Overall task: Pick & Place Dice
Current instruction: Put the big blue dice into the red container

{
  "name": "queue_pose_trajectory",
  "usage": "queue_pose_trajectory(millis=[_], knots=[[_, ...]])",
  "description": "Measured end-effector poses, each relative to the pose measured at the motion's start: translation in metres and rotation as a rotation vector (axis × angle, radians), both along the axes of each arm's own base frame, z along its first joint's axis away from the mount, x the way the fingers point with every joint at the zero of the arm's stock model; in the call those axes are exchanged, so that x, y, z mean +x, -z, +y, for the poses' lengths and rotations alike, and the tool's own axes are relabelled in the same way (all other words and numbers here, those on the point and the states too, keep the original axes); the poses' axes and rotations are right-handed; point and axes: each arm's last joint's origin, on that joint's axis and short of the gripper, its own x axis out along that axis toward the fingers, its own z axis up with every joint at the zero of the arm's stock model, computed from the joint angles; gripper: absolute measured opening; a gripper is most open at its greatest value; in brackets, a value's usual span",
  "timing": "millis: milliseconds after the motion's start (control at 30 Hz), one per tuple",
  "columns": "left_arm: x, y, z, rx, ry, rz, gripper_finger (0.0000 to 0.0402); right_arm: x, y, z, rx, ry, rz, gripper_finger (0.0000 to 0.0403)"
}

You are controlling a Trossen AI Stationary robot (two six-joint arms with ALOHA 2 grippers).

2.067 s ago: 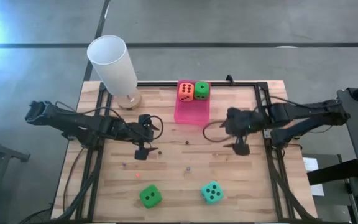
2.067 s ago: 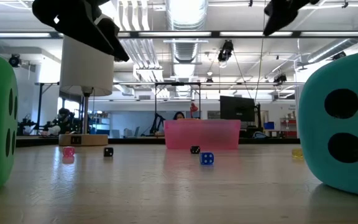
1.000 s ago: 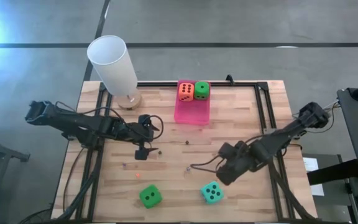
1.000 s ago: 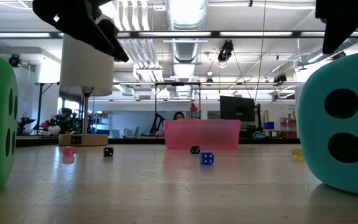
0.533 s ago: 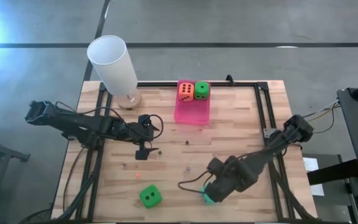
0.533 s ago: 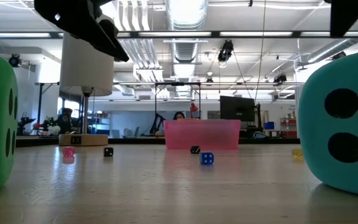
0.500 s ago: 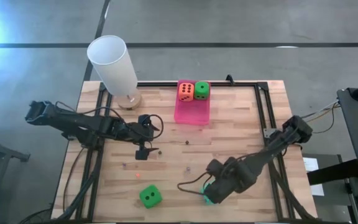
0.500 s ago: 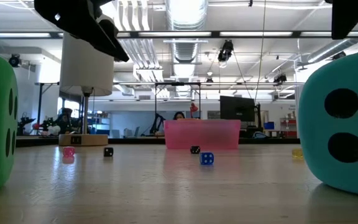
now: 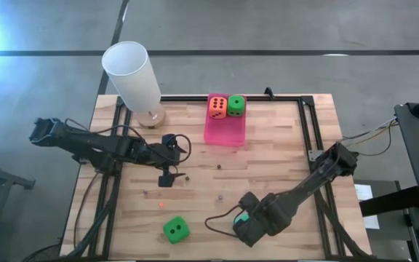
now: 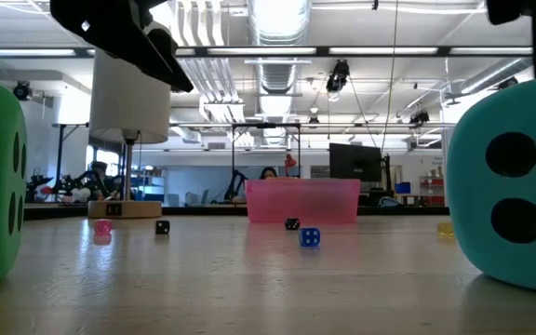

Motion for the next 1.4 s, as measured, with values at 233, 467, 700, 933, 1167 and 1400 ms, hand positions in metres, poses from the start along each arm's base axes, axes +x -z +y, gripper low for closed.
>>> queue_pose_trajectory(millis=[233, 467, 700, 933, 1167, 1400], knots=[[0.000, 0.000, 0.000, 0.001, 0.001, 0.000, 0.0393, 0.000, 0.005, 0.003, 0.035, 0.037, 0.021, 0.0400], [0.000, 0.000, 0.000, 0.001, 0.001, 0.000, 0.0391, 0.004, 0.008, 0.006, 0.056, 0.036, -0.006, 0.0400], [0.000, 0.000, 0.000, 0.001, 0.001, -0.001, 0.0391, 0.003, 0.012, 0.006, 0.051, 0.044, 0.002, 0.0400], [0.000, 0.000, 0.000, 0.001, 0.001, -0.001, 0.0393, 0.004, 0.017, 0.007, 0.064, 0.043, -0.015, 0.0400], [0.000, 0.000, 0.000, 0.001, 0.001, -0.001, 0.0390, 0.004, 0.018, 0.006, 0.064, 0.041, -0.011, 0.0400], [0.000, 0.000, 0.000, 0.001, 0.001, -0.001, 0.0393, 0.003, 0.021, 0.006, 0.064, 0.040, 0.005, 0.0400]])
